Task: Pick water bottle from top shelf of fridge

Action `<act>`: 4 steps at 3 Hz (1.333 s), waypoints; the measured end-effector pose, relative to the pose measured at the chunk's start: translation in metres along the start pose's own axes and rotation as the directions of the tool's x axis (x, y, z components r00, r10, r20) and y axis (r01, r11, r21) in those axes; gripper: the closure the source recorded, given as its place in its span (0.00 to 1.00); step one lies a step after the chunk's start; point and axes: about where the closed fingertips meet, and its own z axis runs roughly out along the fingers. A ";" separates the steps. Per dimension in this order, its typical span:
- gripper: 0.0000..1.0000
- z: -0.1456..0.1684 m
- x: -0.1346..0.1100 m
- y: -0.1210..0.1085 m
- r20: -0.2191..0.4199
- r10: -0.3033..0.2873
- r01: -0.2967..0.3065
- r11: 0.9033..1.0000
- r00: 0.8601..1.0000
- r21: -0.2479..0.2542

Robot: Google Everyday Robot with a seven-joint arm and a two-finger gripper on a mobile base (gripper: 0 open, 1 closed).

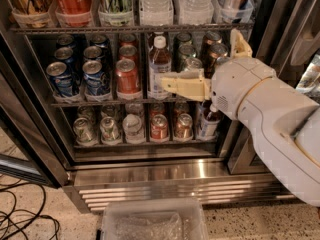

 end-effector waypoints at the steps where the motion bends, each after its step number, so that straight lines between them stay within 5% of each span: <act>1: 0.13 0.005 -0.022 0.004 0.034 -0.045 0.044 0.998 0.998 0.037; 3: 0.21 0.023 -0.043 0.041 0.083 -0.108 0.111 0.994 0.991 -0.022; 4: 0.23 0.024 -0.053 0.022 0.100 -0.106 0.103 0.994 0.989 0.032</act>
Offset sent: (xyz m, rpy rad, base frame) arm -0.0054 0.0730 0.0268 -0.0835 -0.1491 0.1055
